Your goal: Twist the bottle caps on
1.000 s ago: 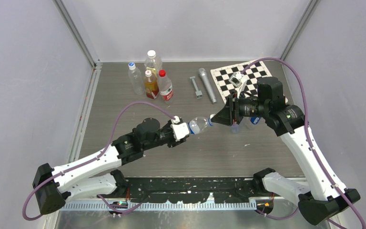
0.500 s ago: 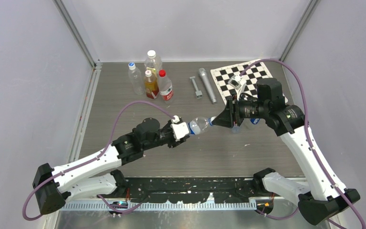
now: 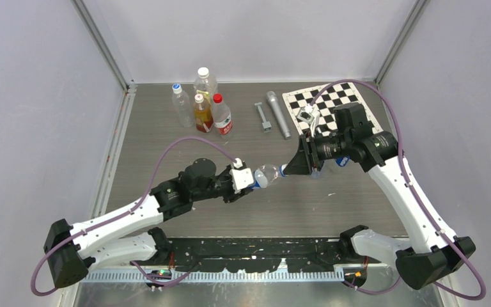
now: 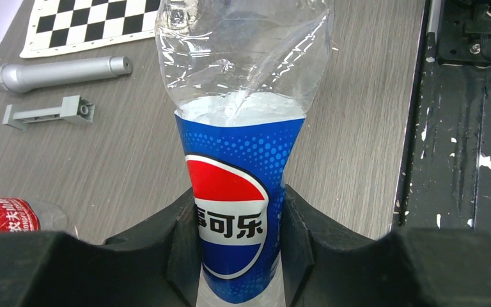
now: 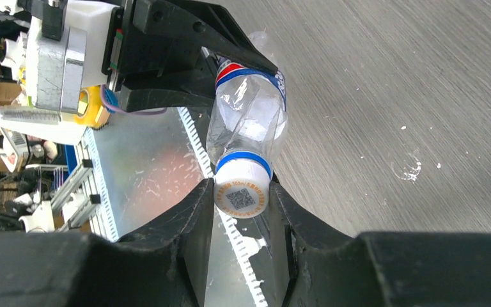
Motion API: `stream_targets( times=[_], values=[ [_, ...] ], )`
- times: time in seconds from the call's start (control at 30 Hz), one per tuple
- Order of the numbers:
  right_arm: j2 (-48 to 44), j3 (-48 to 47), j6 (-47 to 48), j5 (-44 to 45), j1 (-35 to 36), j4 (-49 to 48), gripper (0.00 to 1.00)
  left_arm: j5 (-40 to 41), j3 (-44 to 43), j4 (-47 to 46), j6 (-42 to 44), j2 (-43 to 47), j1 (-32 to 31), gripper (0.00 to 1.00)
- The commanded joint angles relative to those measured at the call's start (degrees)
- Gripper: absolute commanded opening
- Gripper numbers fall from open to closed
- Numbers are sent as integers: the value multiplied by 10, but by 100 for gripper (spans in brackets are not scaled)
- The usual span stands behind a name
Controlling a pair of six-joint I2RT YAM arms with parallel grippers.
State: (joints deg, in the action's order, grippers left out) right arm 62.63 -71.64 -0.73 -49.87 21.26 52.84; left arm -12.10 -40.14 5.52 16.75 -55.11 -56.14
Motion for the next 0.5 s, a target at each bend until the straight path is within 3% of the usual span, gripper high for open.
stream_targets(
  times=[0.0,0.27,0.47],
  values=[
    [17,-36,70,-14,5,47,1,-40,-46,-27,9,9,-5,0],
    [25,-28,63,-35,5,4,1,-28,-59,-39,-54,-16,-1,0],
    [43,-15,-22,-3,4,-40,0,17,-30,-116,-57,-23,-1,0]
  ],
)
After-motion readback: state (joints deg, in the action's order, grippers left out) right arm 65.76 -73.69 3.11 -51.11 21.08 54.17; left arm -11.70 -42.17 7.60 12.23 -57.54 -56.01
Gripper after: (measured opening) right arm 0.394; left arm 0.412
